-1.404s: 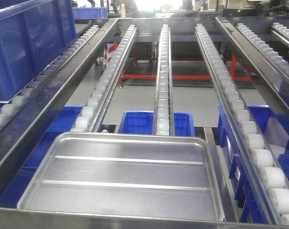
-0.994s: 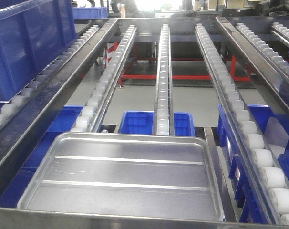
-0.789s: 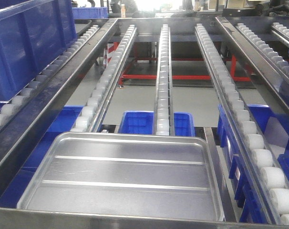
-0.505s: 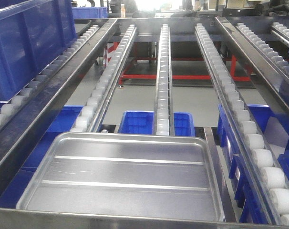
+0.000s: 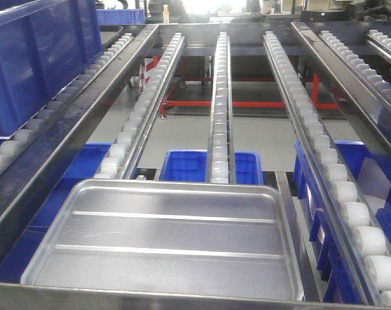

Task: Grab silver tray and stack on right shelf
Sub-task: 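Raise both arms from rest toward the silver tray on the shelf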

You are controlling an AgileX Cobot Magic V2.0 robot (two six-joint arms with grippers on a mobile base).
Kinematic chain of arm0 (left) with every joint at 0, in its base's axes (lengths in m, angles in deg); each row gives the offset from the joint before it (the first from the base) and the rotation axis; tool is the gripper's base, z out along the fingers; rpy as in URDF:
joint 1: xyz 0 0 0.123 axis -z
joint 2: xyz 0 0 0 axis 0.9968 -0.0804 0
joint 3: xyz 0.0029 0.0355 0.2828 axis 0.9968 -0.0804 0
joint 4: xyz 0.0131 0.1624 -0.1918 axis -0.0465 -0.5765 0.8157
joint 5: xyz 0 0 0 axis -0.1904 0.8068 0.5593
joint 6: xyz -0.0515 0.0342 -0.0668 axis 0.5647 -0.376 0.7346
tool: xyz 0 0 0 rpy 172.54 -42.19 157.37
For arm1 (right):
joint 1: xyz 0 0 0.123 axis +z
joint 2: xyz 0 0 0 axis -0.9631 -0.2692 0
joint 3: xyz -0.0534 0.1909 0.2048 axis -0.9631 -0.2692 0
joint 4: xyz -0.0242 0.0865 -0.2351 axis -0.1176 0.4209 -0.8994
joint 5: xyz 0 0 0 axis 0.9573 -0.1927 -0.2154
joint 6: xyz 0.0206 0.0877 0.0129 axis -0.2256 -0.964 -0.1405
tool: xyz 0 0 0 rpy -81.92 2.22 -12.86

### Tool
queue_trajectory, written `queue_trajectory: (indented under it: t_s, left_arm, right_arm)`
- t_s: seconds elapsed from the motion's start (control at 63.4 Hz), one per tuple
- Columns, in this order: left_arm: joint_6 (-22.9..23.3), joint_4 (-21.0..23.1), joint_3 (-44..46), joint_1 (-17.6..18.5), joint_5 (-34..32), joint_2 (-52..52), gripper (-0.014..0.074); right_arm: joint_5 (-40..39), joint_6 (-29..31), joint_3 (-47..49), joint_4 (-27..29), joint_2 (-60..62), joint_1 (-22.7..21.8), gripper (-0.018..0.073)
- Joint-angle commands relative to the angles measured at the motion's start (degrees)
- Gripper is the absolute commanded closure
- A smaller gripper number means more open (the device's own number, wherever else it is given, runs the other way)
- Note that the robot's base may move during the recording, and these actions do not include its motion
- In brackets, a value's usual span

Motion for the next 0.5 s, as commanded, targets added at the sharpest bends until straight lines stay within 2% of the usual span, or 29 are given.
queue_trajectory:
  t_s: [0.0,0.063,0.174,0.284,0.489]
  left_arm:
    - [0.39,2.94,6.48,2.04,1.59,-5.80,0.0697]
    - [0.39,4.72,10.22,4.05,6.76,-10.41,0.0697]
    - [-0.48,4.72,16.24,8.76,16.95,-19.47,0.0697]
    - [-5.72,5.45,18.97,13.82,19.94,-26.24,0.0697]
    - [-6.38,6.16,20.80,24.21,19.68,-36.90,0.0692]
  right_arm:
    - [-0.23,-0.05,5.44,2.46,-4.80,1.47,0.0510]
    - [2.08,-0.05,8.38,4.72,-8.06,3.53,0.0510]
    - [5.11,-0.05,12.21,6.41,-13.26,8.26,0.0510]
    - [6.15,-0.05,13.71,6.41,-17.70,14.20,0.0477]
    - [6.46,-0.05,13.83,6.45,-28.44,27.69,0.0206]
